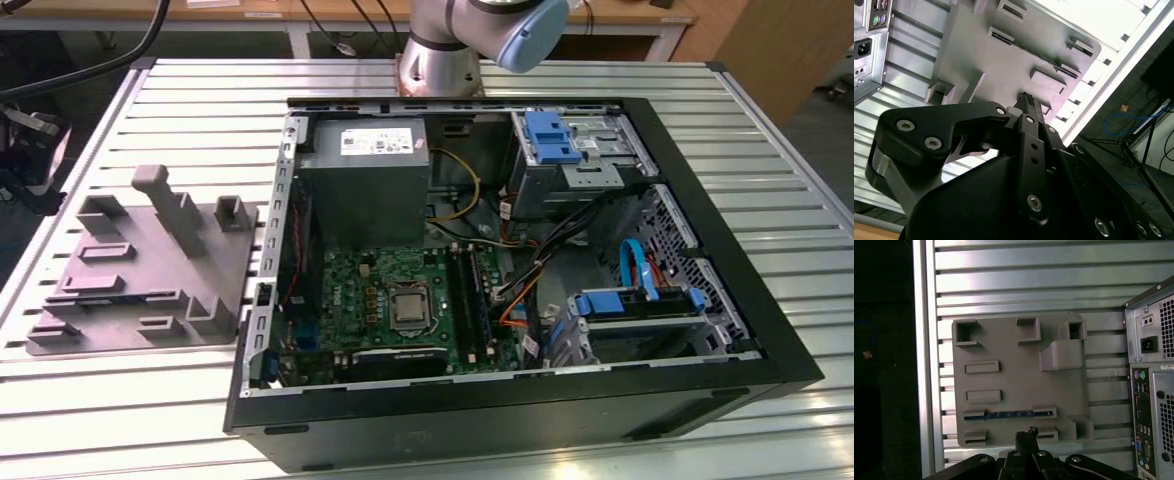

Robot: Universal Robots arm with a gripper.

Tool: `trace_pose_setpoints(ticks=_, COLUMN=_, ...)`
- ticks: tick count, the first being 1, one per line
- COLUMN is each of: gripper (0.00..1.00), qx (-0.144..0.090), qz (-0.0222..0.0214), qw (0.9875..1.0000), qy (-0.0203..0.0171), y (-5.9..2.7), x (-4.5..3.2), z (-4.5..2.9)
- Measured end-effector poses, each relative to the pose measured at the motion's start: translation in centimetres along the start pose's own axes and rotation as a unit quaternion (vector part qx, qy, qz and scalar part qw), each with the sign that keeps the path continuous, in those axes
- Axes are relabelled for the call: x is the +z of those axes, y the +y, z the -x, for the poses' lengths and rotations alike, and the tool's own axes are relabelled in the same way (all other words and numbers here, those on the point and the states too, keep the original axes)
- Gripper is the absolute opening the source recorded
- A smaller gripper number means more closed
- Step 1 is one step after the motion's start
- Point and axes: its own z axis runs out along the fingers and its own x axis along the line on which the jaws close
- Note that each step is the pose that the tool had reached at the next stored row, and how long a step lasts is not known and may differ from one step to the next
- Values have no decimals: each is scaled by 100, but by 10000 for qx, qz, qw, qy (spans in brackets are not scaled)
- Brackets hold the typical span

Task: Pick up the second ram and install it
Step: 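Pick up the second ram and move it above second insertion slot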

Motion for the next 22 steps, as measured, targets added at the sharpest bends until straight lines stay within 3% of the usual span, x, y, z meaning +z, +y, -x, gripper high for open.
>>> trace_pose_setpoints(ticks=8, gripper=10, qx=-317, qz=5, qw=9995, qy=14, y=0, x=5, z=0)
trace_pose_setpoints(ticks=13, gripper=10, qx=-629, qz=9, qw=9980, qy=27, y=0, x=11, z=0)
trace_pose_setpoints(ticks=17, gripper=10, qx=-969, qz=14, qw=9953, qy=42, y=-1, x=17, z=0)
trace_pose_setpoints(ticks=22, gripper=10, qx=-1417, qz=20, qw=9899, qy=62, y=-1, x=24, z=0)
